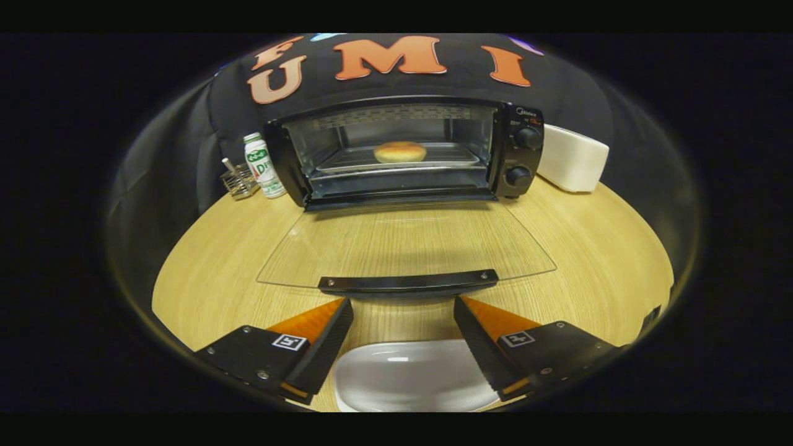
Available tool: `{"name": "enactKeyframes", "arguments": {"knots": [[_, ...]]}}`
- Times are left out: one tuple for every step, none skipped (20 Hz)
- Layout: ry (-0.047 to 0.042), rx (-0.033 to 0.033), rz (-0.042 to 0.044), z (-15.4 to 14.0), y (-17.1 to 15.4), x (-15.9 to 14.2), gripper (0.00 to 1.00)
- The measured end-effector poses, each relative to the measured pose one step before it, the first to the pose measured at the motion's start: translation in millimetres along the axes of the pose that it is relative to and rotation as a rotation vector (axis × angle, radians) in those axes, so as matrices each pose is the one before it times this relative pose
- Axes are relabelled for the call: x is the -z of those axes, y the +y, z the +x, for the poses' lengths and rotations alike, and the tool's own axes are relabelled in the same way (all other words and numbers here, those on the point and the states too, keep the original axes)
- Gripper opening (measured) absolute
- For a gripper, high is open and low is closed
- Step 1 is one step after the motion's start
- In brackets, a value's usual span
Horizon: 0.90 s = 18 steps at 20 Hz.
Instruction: Open the toaster oven, put the food inside, and close the toaster oven door.
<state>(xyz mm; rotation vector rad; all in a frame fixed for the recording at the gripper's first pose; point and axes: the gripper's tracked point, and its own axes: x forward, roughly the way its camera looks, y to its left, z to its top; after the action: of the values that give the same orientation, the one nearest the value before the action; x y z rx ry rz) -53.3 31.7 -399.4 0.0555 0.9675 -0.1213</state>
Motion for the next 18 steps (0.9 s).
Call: {"name": "enactKeyframes", "arguments": {"knots": [[-0.00785,0.00079,0.00912,0.54,-0.79,-2.83,0.98],[-0.01968,0.00062,0.0102,-3.65,0.06,-4.02,0.98],[-0.02231,-0.00026,0.0019,-3.39,-0.57,-5.75,0.97],[-0.01378,0.00081,-0.00329,-5.68,0.46,-3.47,0.97],[-0.00884,-0.00094,-0.00506,-4.43,0.8,-5.48,0.97],[-0.02039,-0.00119,-0.00184,-3.94,0.9,-7.95,0.97],[-0.01893,-0.00421,-0.00572,-5.64,1.09,-7.39,0.97],[-0.03327,-0.00076,-0.01053,-4.23,0.73,-10.58,0.97],[-0.03123,0.00021,-0.0202,-4.21,0.57,-11.83,0.97],[-0.04006,0.00261,-0.02947,-2.91,0.44,-13.74,0.97],[-0.0481,0.00393,-0.03094,-1.97,0.74,-16.9,0.97],[-0.03577,0.00741,-0.02628,1.42,-1.41,-13.1,0.97],[-0.02649,0.01312,-0.0209,2.51,-1.92,-13.29,0.97],[-0.02955,0.00967,-0.01845,5.01,-2.33,-13.17,0.97],[-0.02129,0.00932,-0.01002,5.52,-2.43,-12.09,0.97],[-0.02191,0.00658,-0.00392,6.7,-0.31,-12.15,0.97],[-0.00989,0.00136,0.00196,7.13,0.1,-9.43,0.97],[-0.00105,-0.01406,0.01,2.84,-0.57,-2.96,0.97]]}}
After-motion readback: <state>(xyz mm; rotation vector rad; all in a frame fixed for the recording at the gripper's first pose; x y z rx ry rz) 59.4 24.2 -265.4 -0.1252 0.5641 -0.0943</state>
